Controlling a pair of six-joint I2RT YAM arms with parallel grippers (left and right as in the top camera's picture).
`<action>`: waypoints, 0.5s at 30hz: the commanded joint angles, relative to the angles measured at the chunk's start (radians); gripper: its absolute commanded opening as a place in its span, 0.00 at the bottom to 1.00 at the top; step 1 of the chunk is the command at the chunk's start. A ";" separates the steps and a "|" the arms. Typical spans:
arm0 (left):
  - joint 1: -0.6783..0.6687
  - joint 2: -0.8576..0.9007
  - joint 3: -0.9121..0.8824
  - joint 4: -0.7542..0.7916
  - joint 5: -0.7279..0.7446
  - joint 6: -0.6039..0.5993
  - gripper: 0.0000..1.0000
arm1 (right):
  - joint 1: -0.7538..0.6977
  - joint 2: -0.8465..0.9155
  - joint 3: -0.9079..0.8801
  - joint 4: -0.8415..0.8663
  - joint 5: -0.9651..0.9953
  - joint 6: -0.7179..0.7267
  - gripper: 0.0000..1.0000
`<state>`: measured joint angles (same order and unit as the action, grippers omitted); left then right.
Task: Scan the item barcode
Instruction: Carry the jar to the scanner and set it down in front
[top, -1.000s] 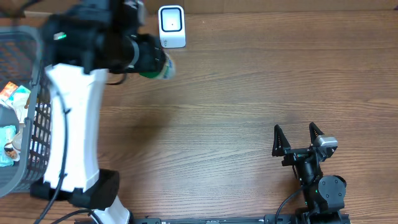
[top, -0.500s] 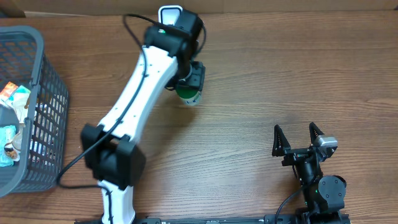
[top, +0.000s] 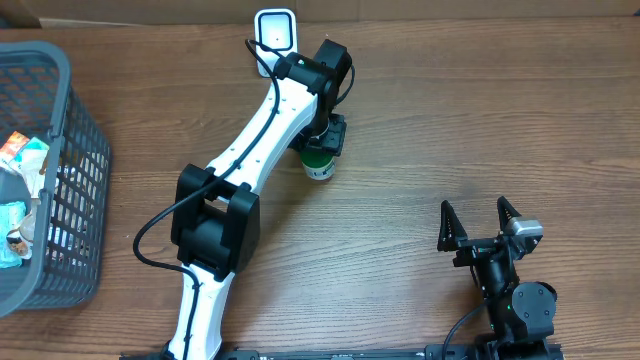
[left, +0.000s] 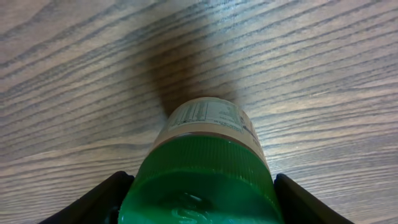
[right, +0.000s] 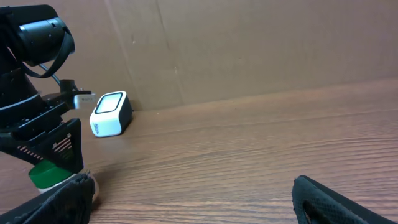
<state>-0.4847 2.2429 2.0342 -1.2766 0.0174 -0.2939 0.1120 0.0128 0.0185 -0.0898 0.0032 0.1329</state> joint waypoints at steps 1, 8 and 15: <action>-0.002 0.021 0.003 0.004 -0.014 -0.021 0.51 | -0.003 -0.010 -0.010 0.006 -0.006 -0.004 1.00; -0.003 0.058 0.003 0.000 0.000 -0.021 0.66 | -0.003 -0.010 -0.010 0.006 -0.006 -0.004 1.00; 0.005 0.048 0.036 -0.011 0.001 -0.021 0.81 | -0.003 -0.010 -0.010 0.006 -0.006 -0.004 1.00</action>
<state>-0.4847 2.2841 2.0350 -1.2778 0.0177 -0.3054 0.1120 0.0128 0.0185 -0.0895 0.0032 0.1329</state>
